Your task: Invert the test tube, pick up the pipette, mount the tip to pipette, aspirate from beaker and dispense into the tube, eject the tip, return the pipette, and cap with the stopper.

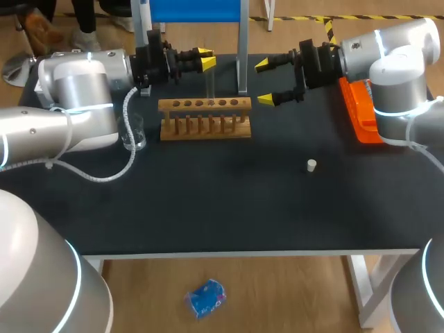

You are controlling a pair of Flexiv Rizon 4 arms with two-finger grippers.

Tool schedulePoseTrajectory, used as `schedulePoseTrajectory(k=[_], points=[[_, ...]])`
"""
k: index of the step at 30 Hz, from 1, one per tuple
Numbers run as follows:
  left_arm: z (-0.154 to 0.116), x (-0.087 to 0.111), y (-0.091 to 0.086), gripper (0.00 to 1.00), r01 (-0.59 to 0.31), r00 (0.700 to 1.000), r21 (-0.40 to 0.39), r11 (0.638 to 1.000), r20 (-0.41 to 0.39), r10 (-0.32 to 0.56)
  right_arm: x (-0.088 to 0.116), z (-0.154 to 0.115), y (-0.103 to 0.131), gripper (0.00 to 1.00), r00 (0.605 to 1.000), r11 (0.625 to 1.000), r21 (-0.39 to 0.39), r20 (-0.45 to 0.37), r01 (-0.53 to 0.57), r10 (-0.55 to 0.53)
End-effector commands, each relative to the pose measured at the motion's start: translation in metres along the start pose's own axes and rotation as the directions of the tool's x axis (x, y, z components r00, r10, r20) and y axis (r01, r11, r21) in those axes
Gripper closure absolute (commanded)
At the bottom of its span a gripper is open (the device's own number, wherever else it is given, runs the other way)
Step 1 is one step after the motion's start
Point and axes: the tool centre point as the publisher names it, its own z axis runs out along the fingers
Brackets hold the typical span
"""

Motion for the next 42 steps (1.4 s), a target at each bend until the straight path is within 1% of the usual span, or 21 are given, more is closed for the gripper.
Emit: schedulePoseTrajectory(k=[1, 12, 24, 42], points=[[0.001, -0.001, 0.005, 1.0, 0.001, 1.0, 0.006, 1.0, -0.002, -0.001, 0.0, 0.0, 0.0, 0.0, 1.0, 1.0, 0.001, 0.0, 0.001, -0.001], [0.002, -0.001, 0.015, 1.0, 0.014, 1.0, 0.008, 1.0, -0.005, -0.014, 0.0, 0.0, 0.0, 0.0, 1.0, 1.0, 0.001, 0.0, 0.001, -0.001], [0.002, 0.0, 0.021, 1.0, 0.016, 1.0, 0.022, 1.0, 0.002, -0.016, 0.0, 0.0, 0.0, 0.0, 1.0, 1.0, 0.001, 0.0, 0.001, -0.001], [-0.002, 0.006, 0.039, 1.0, 0.033, 0.999, 0.03, 0.999, 0.02, -0.034, 0.0, 0.0, 0.0, 0.0, 1.0, 1.0, 0.001, 0.0, 0.001, -0.001]])
